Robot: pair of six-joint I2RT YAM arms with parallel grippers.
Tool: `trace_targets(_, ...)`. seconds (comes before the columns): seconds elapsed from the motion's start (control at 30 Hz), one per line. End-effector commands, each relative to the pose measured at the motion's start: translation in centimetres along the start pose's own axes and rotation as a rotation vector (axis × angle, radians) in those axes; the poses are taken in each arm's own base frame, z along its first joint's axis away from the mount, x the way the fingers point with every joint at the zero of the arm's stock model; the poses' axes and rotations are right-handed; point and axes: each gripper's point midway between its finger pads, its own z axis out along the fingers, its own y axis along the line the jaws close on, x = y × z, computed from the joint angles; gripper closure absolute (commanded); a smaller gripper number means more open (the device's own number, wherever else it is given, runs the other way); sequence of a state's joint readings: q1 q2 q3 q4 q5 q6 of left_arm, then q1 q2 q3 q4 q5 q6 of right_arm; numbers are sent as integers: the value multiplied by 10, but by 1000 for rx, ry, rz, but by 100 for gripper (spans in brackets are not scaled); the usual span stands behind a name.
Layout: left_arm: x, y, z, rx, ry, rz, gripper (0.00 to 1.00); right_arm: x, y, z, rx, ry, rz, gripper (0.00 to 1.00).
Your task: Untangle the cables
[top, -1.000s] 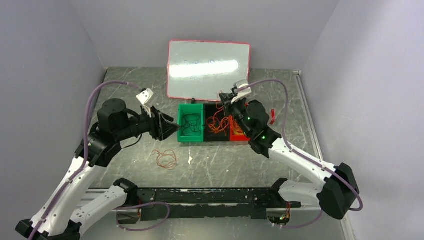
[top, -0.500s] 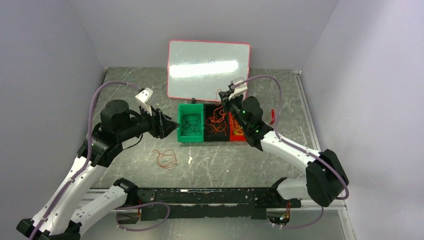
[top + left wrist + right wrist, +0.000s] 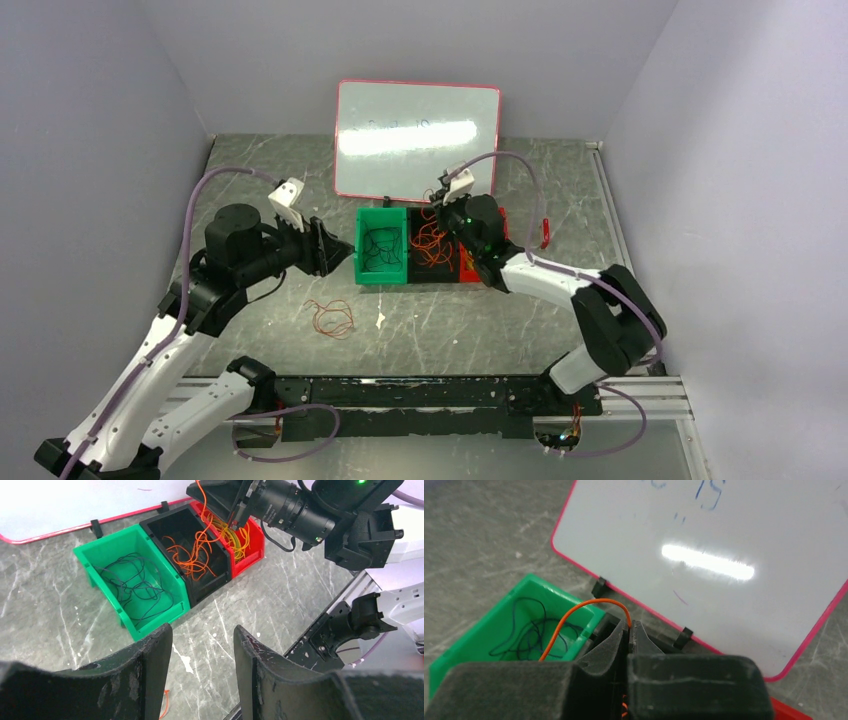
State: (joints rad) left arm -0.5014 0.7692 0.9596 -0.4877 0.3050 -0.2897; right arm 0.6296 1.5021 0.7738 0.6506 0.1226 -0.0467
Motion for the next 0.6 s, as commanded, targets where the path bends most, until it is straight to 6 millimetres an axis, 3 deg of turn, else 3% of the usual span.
trace_targets(0.0, -4, 6, -1, -42, -32, -12, 47, 15, -5, 11, 11, 19, -35, 100)
trace_targets(0.43, 5, 13, 4, -62, -7, -17, 47, 105, 0, 17, -13, 314, -86, 100)
trace_targets(0.57, 6, 15, 5, -71, 0, -11, 47, 121, 1, 19, -22, 383, -105, 100)
